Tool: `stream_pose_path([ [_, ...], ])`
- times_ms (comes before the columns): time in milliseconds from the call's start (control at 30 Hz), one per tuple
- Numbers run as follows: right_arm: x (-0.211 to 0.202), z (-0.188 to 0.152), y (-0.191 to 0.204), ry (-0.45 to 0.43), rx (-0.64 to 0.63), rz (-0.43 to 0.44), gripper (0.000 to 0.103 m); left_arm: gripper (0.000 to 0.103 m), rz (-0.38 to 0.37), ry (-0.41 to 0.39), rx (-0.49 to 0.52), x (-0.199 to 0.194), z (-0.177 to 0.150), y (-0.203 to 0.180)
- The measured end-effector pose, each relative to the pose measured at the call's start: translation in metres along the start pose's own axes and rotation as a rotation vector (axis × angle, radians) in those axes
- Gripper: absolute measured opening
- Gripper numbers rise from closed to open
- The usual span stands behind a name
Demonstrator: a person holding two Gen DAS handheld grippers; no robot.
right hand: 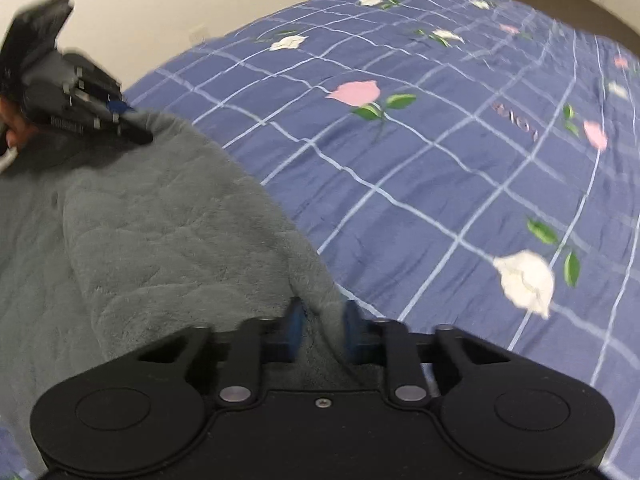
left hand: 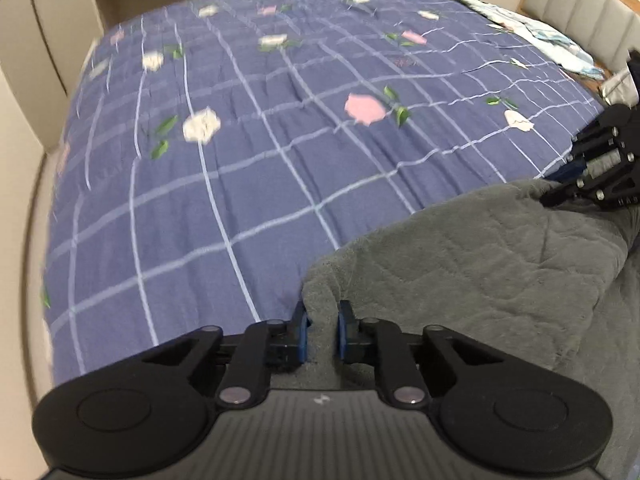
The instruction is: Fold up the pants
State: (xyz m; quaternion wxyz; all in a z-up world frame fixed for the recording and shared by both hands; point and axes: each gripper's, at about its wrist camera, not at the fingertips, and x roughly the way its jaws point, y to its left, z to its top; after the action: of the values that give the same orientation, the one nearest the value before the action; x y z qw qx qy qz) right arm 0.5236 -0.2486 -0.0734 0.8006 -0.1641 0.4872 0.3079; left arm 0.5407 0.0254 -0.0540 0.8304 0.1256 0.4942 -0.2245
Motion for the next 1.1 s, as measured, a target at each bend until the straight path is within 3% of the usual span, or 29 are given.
stream_pose_path([
  [100,-0.012,0.016,0.005,-0.053,-0.034,-0.096,0.006,0.012,0.042,-0.040,-0.028,-0.017,0.006,-0.001],
  [267,-0.034,0.053,0.008,-0.172,-0.087,-0.198,0.006,0.012,0.082,-0.092,-0.222,-0.043,0.016,0.026],
  [333,-0.028,0.065,0.010,-0.189,-0.107,-0.233,0.006,0.012,0.103,-0.088,-0.254,-0.039,0.016,0.032],
  [500,0.018,0.069,0.011,-0.114,-0.090,-0.247,0.006,0.012,0.132,-0.037,-0.283,-0.010,0.005,0.037],
  [567,0.023,0.064,0.011,-0.123,-0.067,-0.242,0.006,0.012,0.132,-0.037,-0.296,-0.007,0.004,0.037],
  [933,-0.044,0.052,0.026,-0.207,-0.001,-0.190,0.006,0.011,0.127,-0.129,-0.288,-0.060,0.001,0.019],
  [1100,-0.081,0.042,0.049,-0.224,-0.028,-0.200,0.006,0.011,0.140,-0.159,-0.275,-0.090,-0.003,0.004],
])
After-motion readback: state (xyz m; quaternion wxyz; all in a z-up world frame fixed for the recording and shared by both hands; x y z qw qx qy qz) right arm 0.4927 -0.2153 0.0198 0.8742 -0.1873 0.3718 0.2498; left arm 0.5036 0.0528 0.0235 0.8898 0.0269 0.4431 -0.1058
